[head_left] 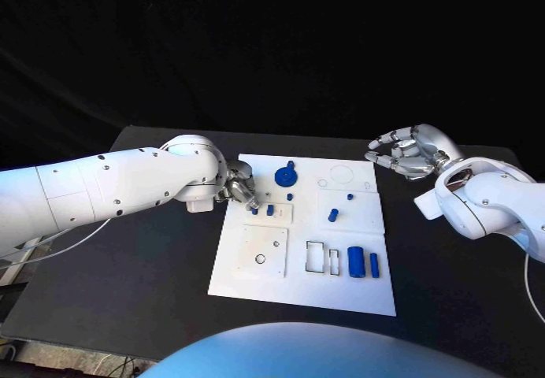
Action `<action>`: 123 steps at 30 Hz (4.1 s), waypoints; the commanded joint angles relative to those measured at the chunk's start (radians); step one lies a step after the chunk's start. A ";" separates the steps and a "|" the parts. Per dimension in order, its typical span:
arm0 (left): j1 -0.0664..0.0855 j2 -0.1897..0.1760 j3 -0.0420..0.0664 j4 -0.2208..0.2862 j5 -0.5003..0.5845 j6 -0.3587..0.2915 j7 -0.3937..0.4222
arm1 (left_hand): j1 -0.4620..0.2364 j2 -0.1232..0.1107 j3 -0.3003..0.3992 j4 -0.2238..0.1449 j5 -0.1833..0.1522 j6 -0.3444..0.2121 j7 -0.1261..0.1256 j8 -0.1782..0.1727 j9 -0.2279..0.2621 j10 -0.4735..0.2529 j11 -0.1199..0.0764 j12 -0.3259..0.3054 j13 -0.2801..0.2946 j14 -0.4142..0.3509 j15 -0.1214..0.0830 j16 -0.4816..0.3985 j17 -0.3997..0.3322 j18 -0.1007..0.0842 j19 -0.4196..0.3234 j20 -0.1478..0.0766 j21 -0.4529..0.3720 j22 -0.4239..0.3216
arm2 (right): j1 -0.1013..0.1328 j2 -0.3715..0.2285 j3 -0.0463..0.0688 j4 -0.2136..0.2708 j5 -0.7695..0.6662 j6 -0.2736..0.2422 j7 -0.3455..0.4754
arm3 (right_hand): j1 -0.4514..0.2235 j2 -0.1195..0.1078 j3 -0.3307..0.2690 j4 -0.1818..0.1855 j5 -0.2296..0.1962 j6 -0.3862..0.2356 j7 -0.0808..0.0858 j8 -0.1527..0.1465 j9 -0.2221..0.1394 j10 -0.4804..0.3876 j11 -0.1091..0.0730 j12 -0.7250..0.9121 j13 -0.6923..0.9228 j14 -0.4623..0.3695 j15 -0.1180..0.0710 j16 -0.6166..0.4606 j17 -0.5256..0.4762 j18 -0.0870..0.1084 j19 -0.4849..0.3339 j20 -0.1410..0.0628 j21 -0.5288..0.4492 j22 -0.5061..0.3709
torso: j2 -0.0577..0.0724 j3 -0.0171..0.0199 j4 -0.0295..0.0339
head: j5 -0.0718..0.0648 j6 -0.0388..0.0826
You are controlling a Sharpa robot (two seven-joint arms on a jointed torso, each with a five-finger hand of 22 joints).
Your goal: Assemble the parts on the task board
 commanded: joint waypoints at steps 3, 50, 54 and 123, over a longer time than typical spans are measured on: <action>-0.005 0.001 -0.004 -0.004 0.004 0.030 0.000 | -0.041 -0.004 -0.091 0.070 -0.005 0.018 0.001 -0.024 -0.006 0.000 -0.003 -0.001 0.007 0.072 -0.005 -0.002 0.137 -0.016 0.003 -0.004 -0.005 0.057 | -0.001 -0.001 0.000 0.002 -0.010 0.006 0.009 | -0.007 0.000 -0.003 0.006 0.001 -0.008 -0.002 0.007 -0.001 -0.007 -0.001 -0.005 -0.002 0.069 -0.004 -0.003 0.121 0.012 0.017 -0.005 -0.002 0.153 | 0.000 0.0001 0.0000 | 0.000 0.000; -0.005 -0.031 0.014 0.020 0.168 -0.370 0.241 | 0.080 -0.001 -0.405 0.175 0.009 -0.144 0.076 -0.085 -0.007 -0.275 0.067 -0.238 -0.306 -0.026 0.053 -0.169 -0.134 0.054 -0.207 0.040 -0.258 -0.250 | -0.001 -0.003 0.000 -0.002 -0.009 0.002 0.015 | -0.009 0.000 -0.004 0.009 0.001 -0.010 -0.002 0.008 -0.002 -0.008 0.000 -0.006 -0.003 0.068 -0.004 -0.005 0.119 0.013 0.015 -0.006 -0.006 0.151 | 0.000 0.0004 -0.0006 | -0.016 0.011; -0.008 -0.022 0.014 0.028 0.087 -0.438 0.390 | 0.257 -0.006 -0.370 0.157 0.005 -0.214 0.106 -0.068 -0.022 -0.414 0.099 -0.340 -0.380 -0.196 0.085 -0.397 -0.433 0.112 -0.423 0.070 -0.542 -0.552 | -0.001 -0.004 0.000 -0.004 -0.009 0.001 0.016 | -0.009 0.000 -0.004 0.008 0.001 -0.010 -0.002 0.008 -0.002 -0.008 -0.001 -0.006 -0.003 0.068 -0.004 -0.005 0.118 0.013 0.015 -0.006 -0.006 0.150 | 0.001 -0.0006 -0.0007 | -0.021 0.016; -0.053 0.175 -0.014 -0.164 -0.544 -0.302 0.557 | 0.475 -0.012 -0.321 0.131 -0.013 -0.070 0.118 -0.290 -0.311 -0.396 0.132 -0.678 -0.741 -0.216 0.113 -0.282 -0.514 0.087 -0.366 0.099 -0.392 -0.361 | -0.007 0.011 -0.003 -0.010 -0.040 -0.004 0.035 | 0.009 -0.004 0.009 0.012 0.003 -0.024 -0.006 0.029 -0.004 -0.237 -0.007 -0.248 -0.311 0.013 -0.013 -0.124 -0.077 0.064 -0.095 -0.015 -0.259 -0.013 | 0.001 0.0010 -0.0007 | -0.030 0.017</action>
